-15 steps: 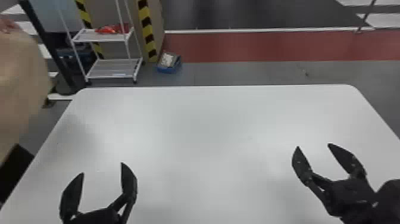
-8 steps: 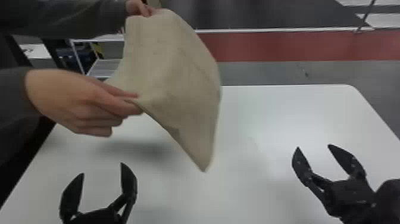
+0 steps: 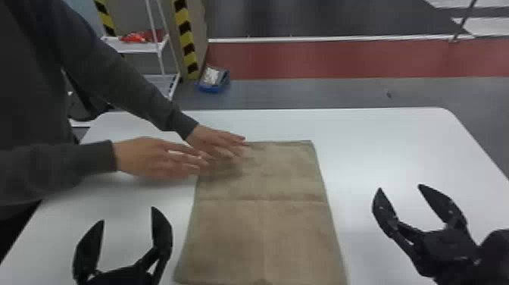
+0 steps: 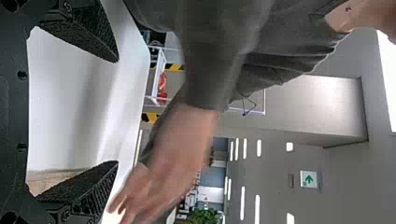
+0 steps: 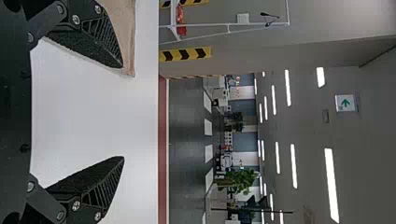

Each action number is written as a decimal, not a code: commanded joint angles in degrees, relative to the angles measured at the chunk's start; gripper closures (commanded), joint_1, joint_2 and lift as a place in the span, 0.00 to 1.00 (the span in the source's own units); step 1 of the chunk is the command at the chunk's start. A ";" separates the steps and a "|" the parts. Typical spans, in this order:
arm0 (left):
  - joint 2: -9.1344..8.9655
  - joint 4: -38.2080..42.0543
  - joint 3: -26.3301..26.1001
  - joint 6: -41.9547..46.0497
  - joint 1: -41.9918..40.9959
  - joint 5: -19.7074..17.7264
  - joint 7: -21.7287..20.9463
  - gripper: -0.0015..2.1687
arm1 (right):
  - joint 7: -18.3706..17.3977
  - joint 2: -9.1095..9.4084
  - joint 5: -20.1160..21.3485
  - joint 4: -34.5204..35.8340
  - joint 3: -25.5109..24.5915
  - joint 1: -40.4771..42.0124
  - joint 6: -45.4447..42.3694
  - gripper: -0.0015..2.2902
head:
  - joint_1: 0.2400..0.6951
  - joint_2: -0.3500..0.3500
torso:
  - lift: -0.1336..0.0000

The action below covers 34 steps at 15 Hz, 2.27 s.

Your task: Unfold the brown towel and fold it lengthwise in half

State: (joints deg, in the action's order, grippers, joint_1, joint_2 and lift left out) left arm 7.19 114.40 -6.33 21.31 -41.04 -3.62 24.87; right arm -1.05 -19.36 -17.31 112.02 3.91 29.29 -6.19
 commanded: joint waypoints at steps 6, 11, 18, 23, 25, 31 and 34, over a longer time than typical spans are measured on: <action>0.10 0.74 -0.09 0.00 -0.44 0.02 0.00 0.05 | 0.00 -0.41 0.00 0.31 0.05 0.06 0.18 0.09 | 1.00 0.57 | 0.08; 0.10 0.92 0.00 0.00 -0.44 0.02 0.00 0.05 | -0.09 -0.50 -0.09 0.31 0.05 -0.02 0.35 0.09 | 1.00 0.57 | 0.08; 0.10 0.83 0.26 0.00 -0.44 0.02 0.00 0.05 | -0.35 -0.50 -0.09 0.22 0.05 -0.20 0.88 0.09 | 1.00 0.57 | 0.08; 0.10 0.83 0.35 0.17 -0.53 0.02 0.00 0.05 | -0.26 -0.41 -0.09 0.22 0.05 -0.29 0.88 0.09 | 1.00 0.58 | 0.08; 0.10 0.92 0.35 0.35 -0.62 0.02 0.00 0.05 | -0.26 -0.41 -0.18 0.22 0.05 -0.29 0.88 0.09 | 1.00 0.58 | 0.08; 0.10 1.00 0.44 0.35 -0.62 0.02 0.00 0.05 | -0.26 -0.24 -0.18 0.22 0.05 -0.29 0.88 0.09 | 1.00 0.58 | 0.08; 0.10 1.00 0.53 0.35 -0.62 0.02 0.00 0.05 | -0.26 -0.15 -0.09 0.22 -0.48 -1.17 1.05 0.09 | 1.00 0.58 | 0.08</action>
State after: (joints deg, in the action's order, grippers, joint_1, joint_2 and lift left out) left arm 7.29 115.40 -5.88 21.66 -41.66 -3.60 24.87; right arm -1.31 -19.53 -17.42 112.23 3.66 28.55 -5.31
